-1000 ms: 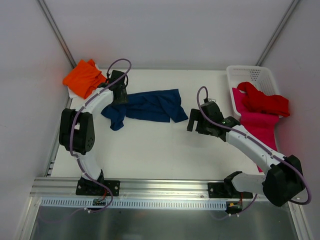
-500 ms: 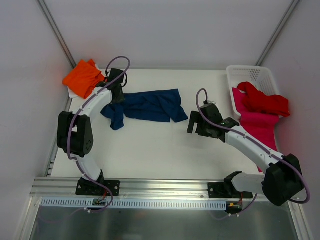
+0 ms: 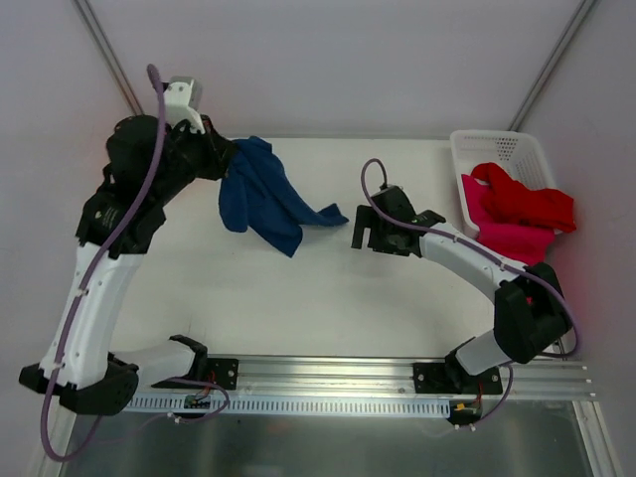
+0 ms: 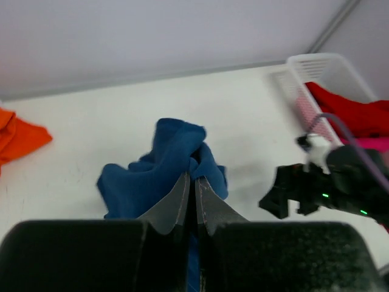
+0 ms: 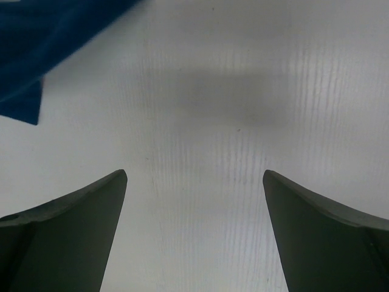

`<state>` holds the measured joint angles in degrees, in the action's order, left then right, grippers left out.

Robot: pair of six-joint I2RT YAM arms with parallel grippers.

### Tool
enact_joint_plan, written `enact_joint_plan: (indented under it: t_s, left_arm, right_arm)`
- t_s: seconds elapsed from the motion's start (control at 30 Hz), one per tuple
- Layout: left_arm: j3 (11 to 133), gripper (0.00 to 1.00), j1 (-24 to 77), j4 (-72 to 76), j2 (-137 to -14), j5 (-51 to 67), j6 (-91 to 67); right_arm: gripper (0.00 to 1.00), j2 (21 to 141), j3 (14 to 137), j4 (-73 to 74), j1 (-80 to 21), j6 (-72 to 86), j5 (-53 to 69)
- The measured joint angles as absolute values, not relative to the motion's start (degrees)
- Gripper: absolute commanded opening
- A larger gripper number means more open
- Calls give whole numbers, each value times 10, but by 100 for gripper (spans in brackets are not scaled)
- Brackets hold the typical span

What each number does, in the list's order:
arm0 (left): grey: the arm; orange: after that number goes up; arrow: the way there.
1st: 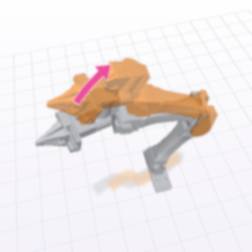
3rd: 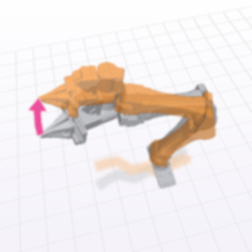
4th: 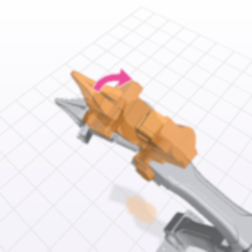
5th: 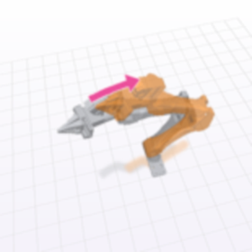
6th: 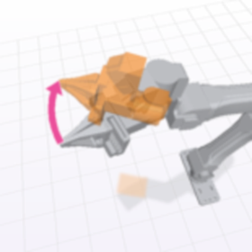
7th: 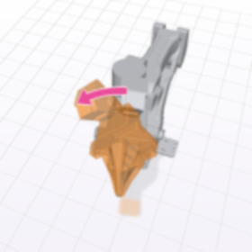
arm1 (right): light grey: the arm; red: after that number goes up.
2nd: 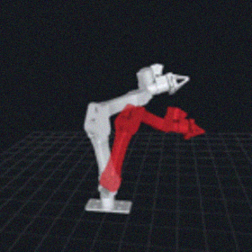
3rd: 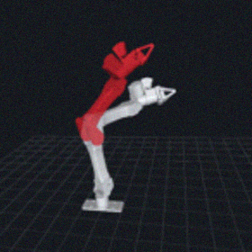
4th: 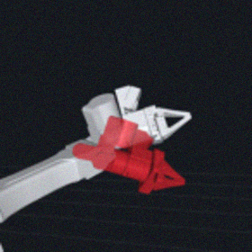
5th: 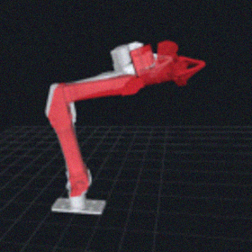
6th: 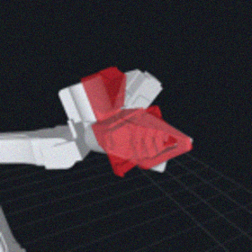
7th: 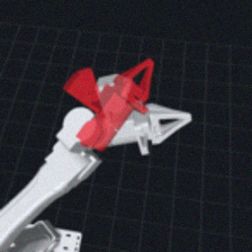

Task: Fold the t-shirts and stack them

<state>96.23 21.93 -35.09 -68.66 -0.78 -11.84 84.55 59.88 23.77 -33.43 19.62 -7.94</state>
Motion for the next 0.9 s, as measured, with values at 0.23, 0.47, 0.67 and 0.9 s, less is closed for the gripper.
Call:
enact_joint_plan:
  t_s: [0.23,0.47,0.67,0.9]
  left_arm:
    - [883,0,218,-329,-572,91,-72]
    - [774,0,222,-338,-586,123,-59]
    - [806,0,232,-328,-578,368,-72]
    - [831,0,343,-79,-505,634,-245]
  right_arm:
    - [99,887,599,238,-359,204,-76]
    - [100,887,607,243,-361,203,-84]
    - [99,887,607,243,-361,204,-88]
    - [99,890,607,243,-361,205,-92]
